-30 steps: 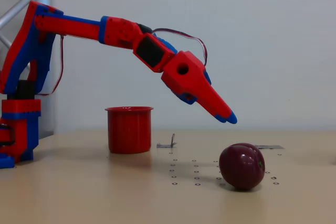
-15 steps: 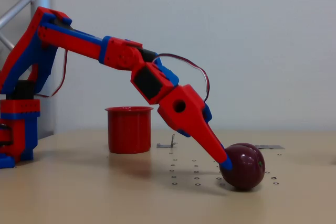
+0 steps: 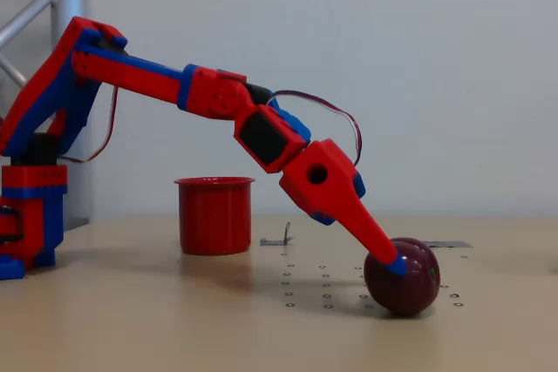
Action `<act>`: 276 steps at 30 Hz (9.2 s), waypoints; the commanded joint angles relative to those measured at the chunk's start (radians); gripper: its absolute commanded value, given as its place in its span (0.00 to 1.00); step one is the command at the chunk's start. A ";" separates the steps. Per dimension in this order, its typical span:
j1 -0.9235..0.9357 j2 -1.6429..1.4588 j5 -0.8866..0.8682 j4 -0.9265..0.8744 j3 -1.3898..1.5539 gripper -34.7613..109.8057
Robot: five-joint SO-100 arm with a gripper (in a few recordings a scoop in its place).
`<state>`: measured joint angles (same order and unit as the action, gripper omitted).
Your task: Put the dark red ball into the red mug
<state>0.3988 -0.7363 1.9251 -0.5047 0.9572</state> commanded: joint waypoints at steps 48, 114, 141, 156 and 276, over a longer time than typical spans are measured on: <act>-0.026 0.137 -0.132 0.006 -0.316 0.53; -0.451 -0.637 -0.818 -1.137 -0.382 0.44; -0.698 -1.193 -0.782 -1.147 0.413 0.43; -0.721 -1.241 -0.640 -0.894 0.669 0.43; -0.368 -2.436 -1.812 -0.689 2.010 0.23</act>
<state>0.0383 -3.1554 0.1181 -1.1996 2.9498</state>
